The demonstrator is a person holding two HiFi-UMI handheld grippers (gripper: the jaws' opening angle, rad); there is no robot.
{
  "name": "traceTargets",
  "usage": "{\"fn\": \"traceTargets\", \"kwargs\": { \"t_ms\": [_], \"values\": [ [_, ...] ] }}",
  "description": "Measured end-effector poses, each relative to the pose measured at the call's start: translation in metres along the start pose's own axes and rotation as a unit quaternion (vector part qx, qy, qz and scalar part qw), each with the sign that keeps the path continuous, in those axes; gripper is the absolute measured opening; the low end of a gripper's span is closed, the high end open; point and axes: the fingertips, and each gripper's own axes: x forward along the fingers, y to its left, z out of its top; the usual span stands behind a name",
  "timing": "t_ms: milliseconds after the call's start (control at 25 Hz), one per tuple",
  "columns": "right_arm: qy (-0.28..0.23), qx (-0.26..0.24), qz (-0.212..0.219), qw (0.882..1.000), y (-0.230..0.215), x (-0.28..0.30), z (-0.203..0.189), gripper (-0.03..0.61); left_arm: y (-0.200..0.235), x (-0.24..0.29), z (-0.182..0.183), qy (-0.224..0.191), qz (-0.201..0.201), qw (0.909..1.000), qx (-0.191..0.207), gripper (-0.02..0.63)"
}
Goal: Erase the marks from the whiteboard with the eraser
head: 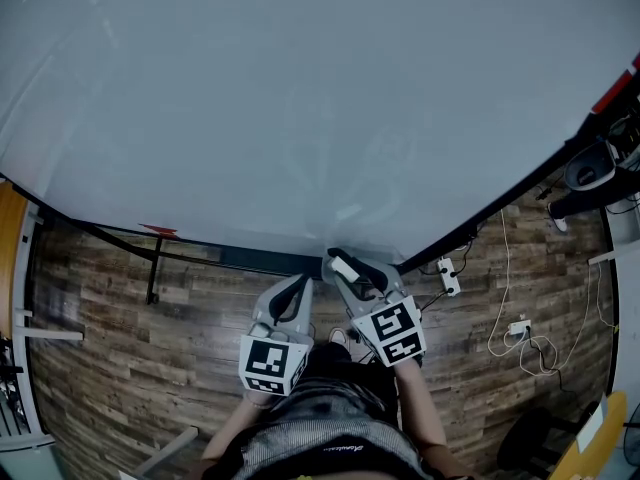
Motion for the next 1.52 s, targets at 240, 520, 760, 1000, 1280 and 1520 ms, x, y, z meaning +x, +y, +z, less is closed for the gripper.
{"fn": "traceTargets", "kwargs": {
  "t_ms": [240,520,760,1000,1280,1520],
  "values": [
    [-0.006,-0.008,-0.001,1.0,0.004,-0.01,0.017,0.155,-0.002,0.0,-0.006,0.008,-0.003,1.0,0.001,0.0],
    [-0.018,-0.015,-0.002,1.0,0.005,-0.024,0.039,0.155,-0.005,0.003,-0.008,0.013,-0.007,0.9999,0.003,0.0],
    [-0.039,-0.013,0.018,0.999,0.008,-0.038,0.059,0.153,-0.005,0.002,-0.008,0.011,-0.005,0.9999,0.008,0.0],
    [-0.045,-0.019,0.023,0.999,0.007,-0.046,0.074,0.152,-0.004,0.005,-0.006,0.006,-0.003,1.0,0.0,0.0],
    [-0.051,-0.015,0.027,0.998,0.008,-0.057,0.08,0.152,-0.006,0.004,-0.008,0.01,0.002,0.9999,0.008,0.0],
    [-0.066,-0.002,0.023,0.998,0.006,-0.063,0.089,0.152,-0.007,0.005,-0.006,0.007,0.0,0.9999,0.009,0.0]
  ]
}}
